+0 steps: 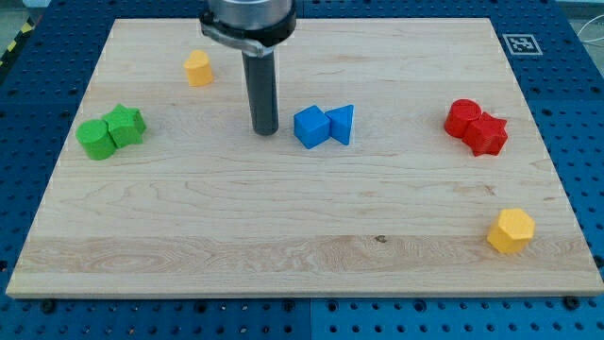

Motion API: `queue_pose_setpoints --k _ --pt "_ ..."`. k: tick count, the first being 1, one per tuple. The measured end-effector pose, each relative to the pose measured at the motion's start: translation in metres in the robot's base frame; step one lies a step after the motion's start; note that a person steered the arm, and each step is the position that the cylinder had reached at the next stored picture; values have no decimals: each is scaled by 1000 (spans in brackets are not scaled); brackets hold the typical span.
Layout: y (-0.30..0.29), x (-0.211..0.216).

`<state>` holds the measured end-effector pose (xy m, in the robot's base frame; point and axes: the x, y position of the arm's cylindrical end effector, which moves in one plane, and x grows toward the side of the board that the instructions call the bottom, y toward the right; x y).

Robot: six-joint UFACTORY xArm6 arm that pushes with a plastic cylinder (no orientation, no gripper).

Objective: Nudge the yellow heart to the down

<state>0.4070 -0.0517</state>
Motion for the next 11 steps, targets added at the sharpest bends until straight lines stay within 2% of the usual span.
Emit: queue_pose_setpoints --k 2,6,8,11 --pt "-3 -55" --pt "-56 -119" --pt "-82 -127" --pt "-86 -91"
